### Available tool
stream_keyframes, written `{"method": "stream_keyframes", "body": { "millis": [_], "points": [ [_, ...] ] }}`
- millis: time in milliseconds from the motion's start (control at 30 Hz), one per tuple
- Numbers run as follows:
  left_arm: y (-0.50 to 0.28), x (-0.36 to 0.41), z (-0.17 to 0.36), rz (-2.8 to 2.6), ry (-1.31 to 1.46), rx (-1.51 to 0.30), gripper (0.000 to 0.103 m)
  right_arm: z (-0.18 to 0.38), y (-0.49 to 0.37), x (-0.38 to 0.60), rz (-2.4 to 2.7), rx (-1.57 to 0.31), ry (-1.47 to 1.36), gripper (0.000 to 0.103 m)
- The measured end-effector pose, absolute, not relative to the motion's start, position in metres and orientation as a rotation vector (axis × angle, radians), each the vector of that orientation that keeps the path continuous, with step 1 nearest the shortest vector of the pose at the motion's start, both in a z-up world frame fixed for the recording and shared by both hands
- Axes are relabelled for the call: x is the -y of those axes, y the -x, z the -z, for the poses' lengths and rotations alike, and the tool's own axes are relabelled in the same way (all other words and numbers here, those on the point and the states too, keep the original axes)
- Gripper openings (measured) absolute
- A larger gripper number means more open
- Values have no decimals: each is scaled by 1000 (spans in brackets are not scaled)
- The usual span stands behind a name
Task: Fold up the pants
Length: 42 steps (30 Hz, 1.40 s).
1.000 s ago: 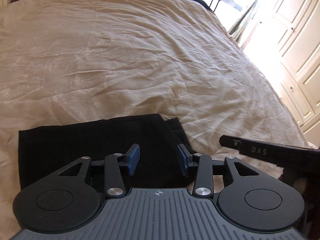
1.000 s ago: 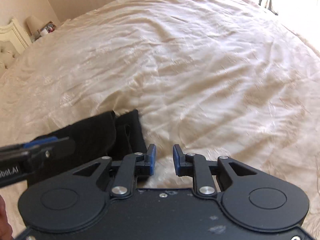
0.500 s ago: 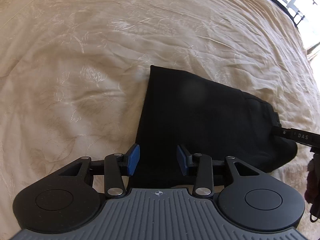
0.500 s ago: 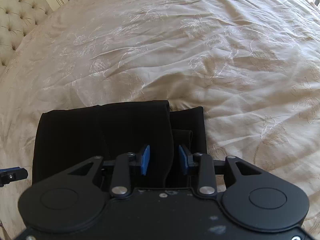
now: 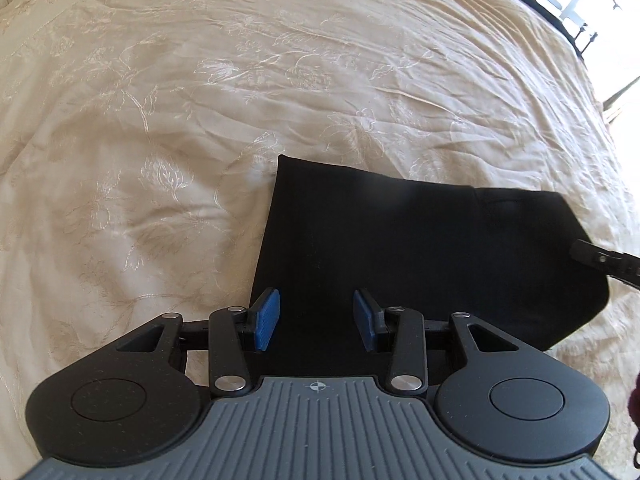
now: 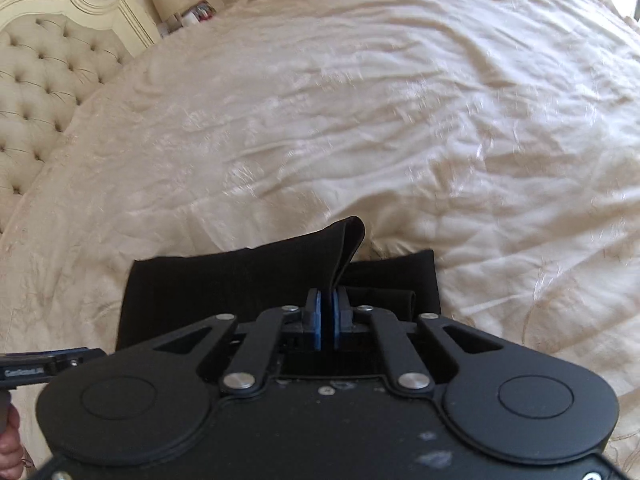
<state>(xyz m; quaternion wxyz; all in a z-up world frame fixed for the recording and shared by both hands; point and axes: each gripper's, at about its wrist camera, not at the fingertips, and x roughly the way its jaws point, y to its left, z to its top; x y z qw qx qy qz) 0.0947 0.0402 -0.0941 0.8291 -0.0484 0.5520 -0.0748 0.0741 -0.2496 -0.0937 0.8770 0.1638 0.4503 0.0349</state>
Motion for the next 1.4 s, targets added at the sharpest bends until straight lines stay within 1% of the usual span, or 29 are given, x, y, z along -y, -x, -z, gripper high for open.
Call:
{"method": "stream_keyframes", "body": {
  "millis": [100,200,267,300,333,367,467,633,700,733,767,833,867,933,967,1000,1033,1100,1133,1167,1200,1233,1267,1300,1400],
  "points": [
    [-96,-40,99,156,100,-1187,39,98,-64,251,-32,-955,-314,7],
    [-96,-39,102,155,92,-1203,39,140,-63,260,33,-1107,-306,10],
    [-95,-39,102,159,84,-1203,39,146,-59,264,45,-1102,-313,19],
    [-94,-39,102,162,78,-1200,39,143,-58,266,54,-1081,-327,25],
    [-94,-39,102,162,73,-1200,39,139,-57,267,78,-1053,-334,39],
    [-94,-39,104,160,65,-1203,39,137,-57,269,87,-1031,-333,45],
    [-96,-40,109,155,62,-1217,39,143,-68,276,99,-1051,-330,45],
    [-98,-39,107,161,45,-1206,39,156,-82,283,33,-1089,-405,45],
    [-98,-38,107,165,36,-1202,39,158,-84,280,21,-1093,-401,47],
    [-98,-38,108,165,35,-1203,39,158,-84,278,17,-1096,-400,43],
    [-98,-38,109,165,36,-1205,39,159,-85,276,12,-1103,-403,34],
    [-98,-38,110,167,37,-1207,39,155,-86,270,15,-1100,-369,21],
    [-99,-38,110,169,37,-1205,39,148,-86,267,-1,-1087,-342,17],
    [-100,-37,109,176,35,-1195,39,131,-87,259,-25,-1036,-272,13],
    [-100,-35,110,180,30,-1187,39,123,-87,256,-22,-1004,-231,6],
    [-101,-34,110,181,23,-1181,39,120,-89,255,-13,-988,-206,3],
    [-103,-33,111,183,18,-1177,39,122,-92,257,2,-990,-205,3],
    [-107,-30,116,191,9,-1182,39,138,-102,262,15,-1057,-246,6],
    [-110,-29,118,192,1,-1189,39,145,-104,264,27,-1083,-261,10],
    [-112,-28,120,193,-7,-1191,39,147,-103,267,38,-1081,-278,17],
    [-112,-28,121,197,-13,-1188,39,146,-101,270,56,-1064,-298,19],
    [-113,-28,123,201,-19,-1184,40,144,-98,273,70,-1048,-318,34],
    [-114,-29,125,203,-25,-1186,40,143,-95,276,79,-1035,-336,45],
    [-116,-30,128,202,-31,-1191,41,143,-93,279,84,-1026,-350,45],
    [-121,-32,137,202,-37,-1201,51,155,-91,284,49,-1059,-365,45]
  ]
}}
